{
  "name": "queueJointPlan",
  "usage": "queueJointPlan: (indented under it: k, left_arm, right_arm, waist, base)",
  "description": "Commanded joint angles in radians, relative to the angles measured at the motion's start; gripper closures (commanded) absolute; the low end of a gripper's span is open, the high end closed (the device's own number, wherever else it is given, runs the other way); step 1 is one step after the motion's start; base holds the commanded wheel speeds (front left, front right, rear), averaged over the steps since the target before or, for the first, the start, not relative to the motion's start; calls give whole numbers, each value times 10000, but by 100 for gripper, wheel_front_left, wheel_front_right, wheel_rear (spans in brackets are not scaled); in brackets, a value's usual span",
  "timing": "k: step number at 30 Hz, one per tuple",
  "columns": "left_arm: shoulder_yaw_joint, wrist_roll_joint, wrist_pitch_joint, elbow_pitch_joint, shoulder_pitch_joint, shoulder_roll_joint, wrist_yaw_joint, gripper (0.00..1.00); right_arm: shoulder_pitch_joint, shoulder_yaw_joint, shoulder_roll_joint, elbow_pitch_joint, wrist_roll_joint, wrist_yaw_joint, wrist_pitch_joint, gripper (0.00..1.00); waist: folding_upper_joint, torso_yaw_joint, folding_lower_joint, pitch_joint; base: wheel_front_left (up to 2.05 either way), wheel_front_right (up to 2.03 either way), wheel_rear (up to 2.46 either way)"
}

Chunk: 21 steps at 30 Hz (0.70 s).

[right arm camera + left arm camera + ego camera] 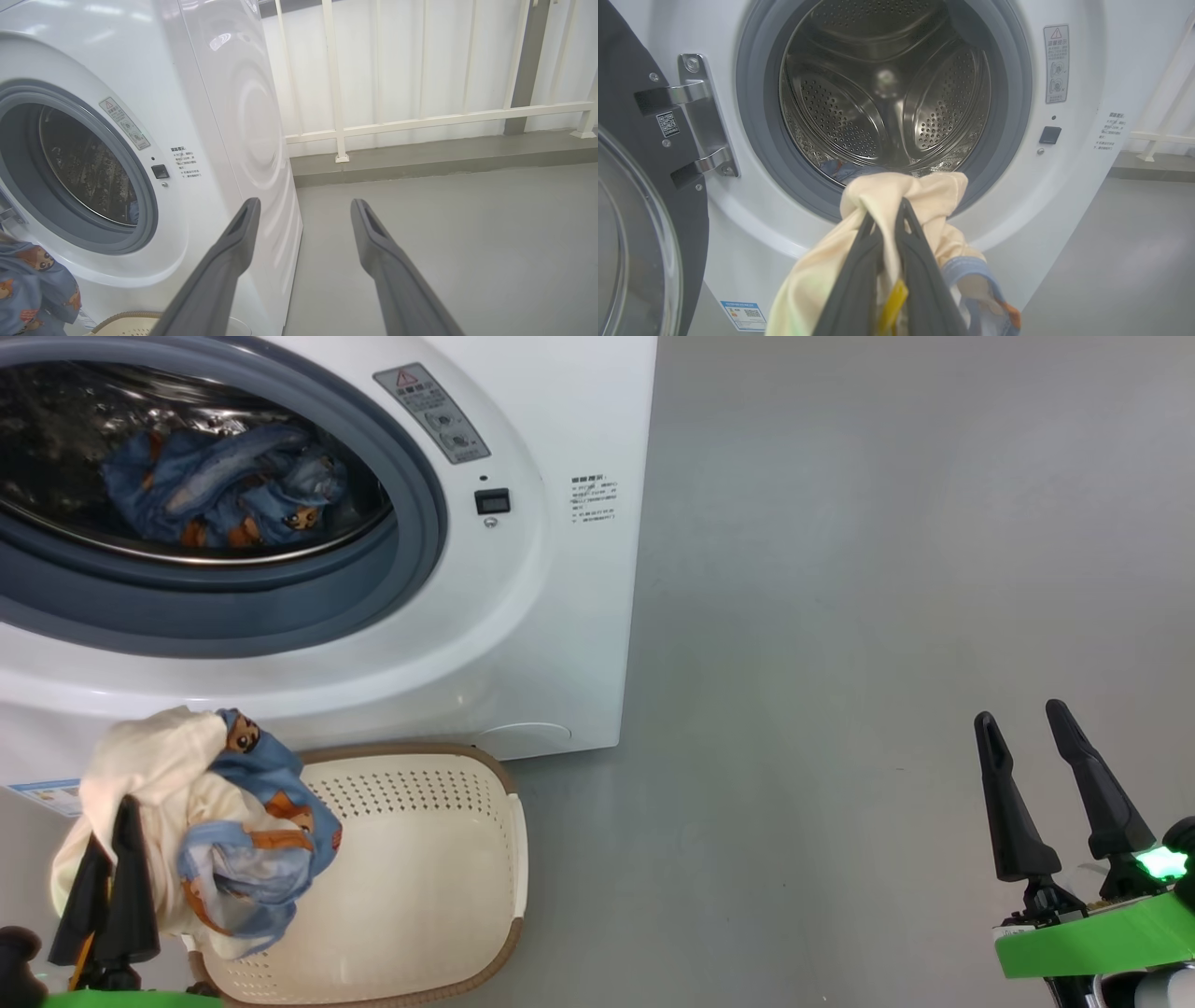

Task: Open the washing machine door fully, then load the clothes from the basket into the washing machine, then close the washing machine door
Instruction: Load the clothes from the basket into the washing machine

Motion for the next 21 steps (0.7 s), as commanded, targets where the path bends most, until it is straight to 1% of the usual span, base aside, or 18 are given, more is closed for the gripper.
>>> queueJointPlan:
  k: [1, 13, 19, 21]
  left_arm:
    - [459, 94, -76, -321, -96, 220, 18, 100]
    - [465, 213, -44, -229, -429, 346, -30, 100]
    - [403, 336, 181, -51, -1213, 626, 7, 100]
    - [408, 387, 365, 95, -1820, 785, 78, 100]
  right_arm:
    - [-4, 118, -168, -284, 117, 56, -80, 0]
    - [-48, 134, -78, -323, 88, 56, -80, 0]
    - [-168, 155, 3, -353, 66, 56, -80, 0]
    - [-258, 163, 51, -361, 58, 56, -80, 0]
  waist:
    - [-1, -3, -1, 18]
    - [-1, -42, -1, 227]
    - [-1, -56, -1, 542]
    - [-1, -71, -1, 752]
  base:
    - [0, 0, 0]
    - [0, 0, 0]
    - [0, 0, 0]
    - [0, 0, 0]
